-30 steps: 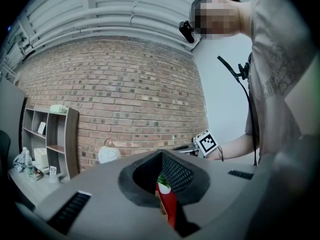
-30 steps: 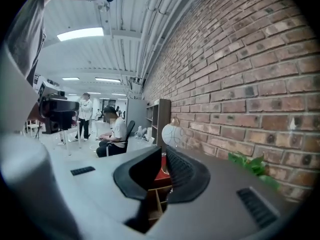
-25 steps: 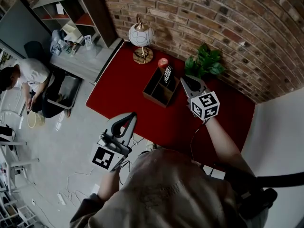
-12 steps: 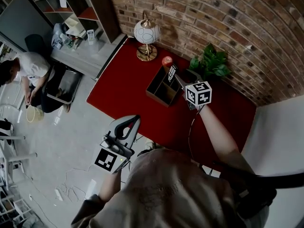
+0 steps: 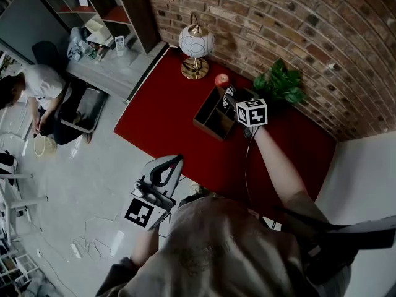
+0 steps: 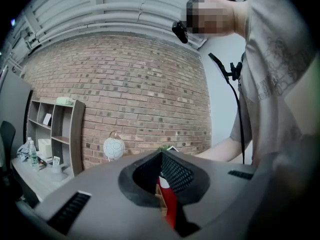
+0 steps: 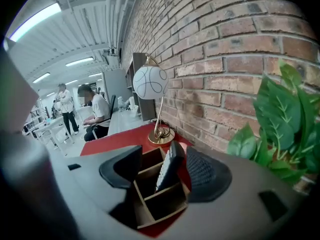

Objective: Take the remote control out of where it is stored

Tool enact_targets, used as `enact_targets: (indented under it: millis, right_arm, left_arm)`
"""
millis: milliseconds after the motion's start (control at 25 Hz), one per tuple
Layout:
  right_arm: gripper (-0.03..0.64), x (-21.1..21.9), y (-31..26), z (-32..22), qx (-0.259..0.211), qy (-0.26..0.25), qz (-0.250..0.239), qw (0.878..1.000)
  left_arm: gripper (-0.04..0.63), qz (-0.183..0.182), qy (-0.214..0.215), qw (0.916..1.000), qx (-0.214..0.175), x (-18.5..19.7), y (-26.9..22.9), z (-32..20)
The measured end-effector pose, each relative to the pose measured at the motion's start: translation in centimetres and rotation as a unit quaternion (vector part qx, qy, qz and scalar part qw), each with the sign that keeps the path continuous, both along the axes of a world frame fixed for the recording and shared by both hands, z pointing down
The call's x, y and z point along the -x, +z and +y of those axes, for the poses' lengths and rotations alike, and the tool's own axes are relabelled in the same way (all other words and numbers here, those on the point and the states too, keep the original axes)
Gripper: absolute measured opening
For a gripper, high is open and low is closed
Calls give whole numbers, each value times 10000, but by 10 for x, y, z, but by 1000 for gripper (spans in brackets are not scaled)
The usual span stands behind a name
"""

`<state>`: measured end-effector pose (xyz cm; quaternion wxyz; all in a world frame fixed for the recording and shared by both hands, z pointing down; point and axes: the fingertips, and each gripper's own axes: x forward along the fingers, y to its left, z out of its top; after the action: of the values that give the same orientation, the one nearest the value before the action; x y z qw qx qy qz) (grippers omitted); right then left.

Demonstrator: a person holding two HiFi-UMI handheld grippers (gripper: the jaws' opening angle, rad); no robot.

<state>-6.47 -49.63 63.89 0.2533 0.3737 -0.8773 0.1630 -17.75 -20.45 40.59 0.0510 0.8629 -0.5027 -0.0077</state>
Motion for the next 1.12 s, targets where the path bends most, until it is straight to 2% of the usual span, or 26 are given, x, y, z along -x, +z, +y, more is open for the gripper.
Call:
enact_targets:
  millis: [240, 560, 880, 920, 1000, 1120]
  right_arm:
    - [261, 8, 30, -13, 378, 194, 99, 9990]
    - [261, 10, 53, -23, 547, 225, 273, 9979]
    - [255, 11, 70, -23, 528, 120, 528, 9971]
    - [241, 10, 70, -24, 488, 140, 547, 9972]
    - [158, 9, 68, -26, 424, 222, 528, 9975]
    - [152, 8, 67, -26, 449, 275, 400, 9978]
  left_arm:
    - [-2, 24, -78, 9999, 98, 7, 9, -4]
    - [-2, 81, -199, 9995, 216, 18, 18, -8]
    - [-2, 109, -212, 9992, 333, 17, 28, -12]
    - [-2, 109, -212, 9991, 344, 17, 28, -12]
    - [-2, 110, -209, 9991, 354, 16, 29, -13]
    - [-2, 103, -208, 9991, 363, 15, 30, -12]
